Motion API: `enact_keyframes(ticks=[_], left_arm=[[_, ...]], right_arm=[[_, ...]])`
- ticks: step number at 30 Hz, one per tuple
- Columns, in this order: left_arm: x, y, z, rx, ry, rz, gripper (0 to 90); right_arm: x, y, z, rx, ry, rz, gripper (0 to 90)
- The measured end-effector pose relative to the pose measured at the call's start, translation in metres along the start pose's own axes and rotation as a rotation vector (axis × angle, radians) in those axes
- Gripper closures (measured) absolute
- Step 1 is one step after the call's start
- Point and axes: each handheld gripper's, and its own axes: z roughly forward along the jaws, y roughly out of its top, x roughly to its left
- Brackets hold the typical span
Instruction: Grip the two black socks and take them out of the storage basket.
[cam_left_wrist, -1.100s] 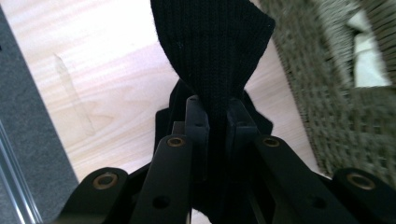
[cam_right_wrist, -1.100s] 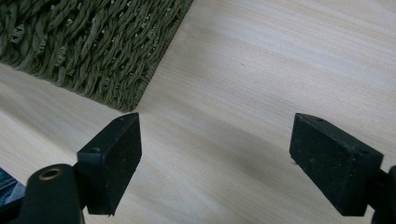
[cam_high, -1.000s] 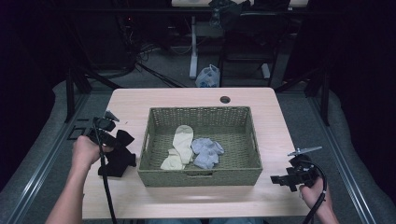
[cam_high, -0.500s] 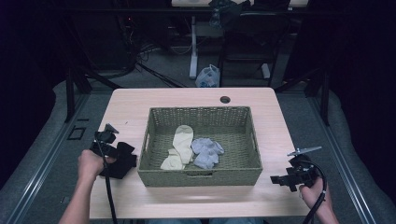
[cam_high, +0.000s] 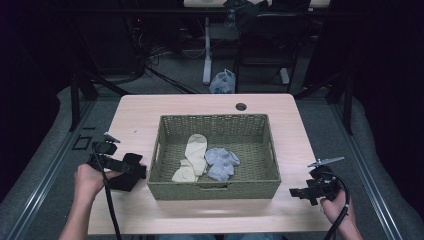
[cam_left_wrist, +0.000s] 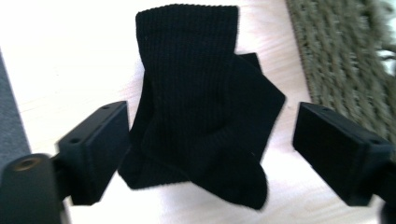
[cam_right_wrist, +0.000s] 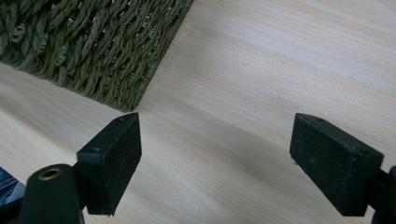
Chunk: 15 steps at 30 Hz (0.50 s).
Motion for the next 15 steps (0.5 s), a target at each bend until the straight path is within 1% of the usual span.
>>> enact_keyframes(ticks=[1, 2, 4, 5, 6, 7, 8, 11, 12, 13, 14, 15], left_arm=[[-0.002, -0.002, -0.004, -0.006, 0.000, 0.006, 8.7], [-0.008, -0.007, -0.010, -0.029, 0.009, 0.016, 8.1], [-0.011, -0.009, -0.013, -0.030, 0.011, 0.021, 7.4], [-0.015, -0.015, -0.018, -0.049, 0.017, 0.026, 5.6], [-0.015, -0.015, -0.018, -0.049, 0.017, 0.026, 4.5], [-0.019, -0.023, -0.021, -0.055, 0.022, 0.031, 3.6], [-0.019, -0.023, -0.021, -0.055, 0.022, 0.031, 3.1], [-0.023, -0.037, -0.022, -0.057, 0.031, 0.030, 2.1], [-0.025, -0.047, -0.020, -0.055, 0.032, 0.023, 1.3], [-0.025, -0.047, -0.020, -0.055, 0.032, 0.023, 0.7], [-0.027, -0.056, -0.017, -0.057, 0.037, 0.015, 0.2], [-0.027, -0.056, -0.017, -0.057, 0.037, 0.015, 0.2]], right_arm=[[0.000, 0.000, 0.000, -0.001, 0.000, 0.000, 16.6], [0.000, 0.000, 0.000, -0.001, 0.002, -0.001, 16.5], [0.000, 0.000, 0.000, -0.001, 0.003, -0.002, 16.5], [0.000, 0.000, 0.000, 0.000, 0.005, -0.002, 16.5], [0.000, 0.000, 0.000, 0.000, 0.006, 0.001, 16.5], [0.000, 0.000, 0.000, 0.002, 0.003, 0.000, 16.5], [0.000, 0.000, 0.000, 0.002, 0.003, 0.000, 16.5], [0.000, 0.000, 0.000, 0.001, 0.007, -0.001, 16.5], [0.000, 0.000, 0.000, 0.002, 0.007, -0.001, 16.5], [0.000, 0.000, 0.000, 0.002, 0.007, -0.001, 16.5], [0.000, 0.000, 0.000, 0.003, 0.005, 0.000, 16.5], [0.000, 0.000, 0.000, 0.005, 0.005, -0.004, 16.5]])
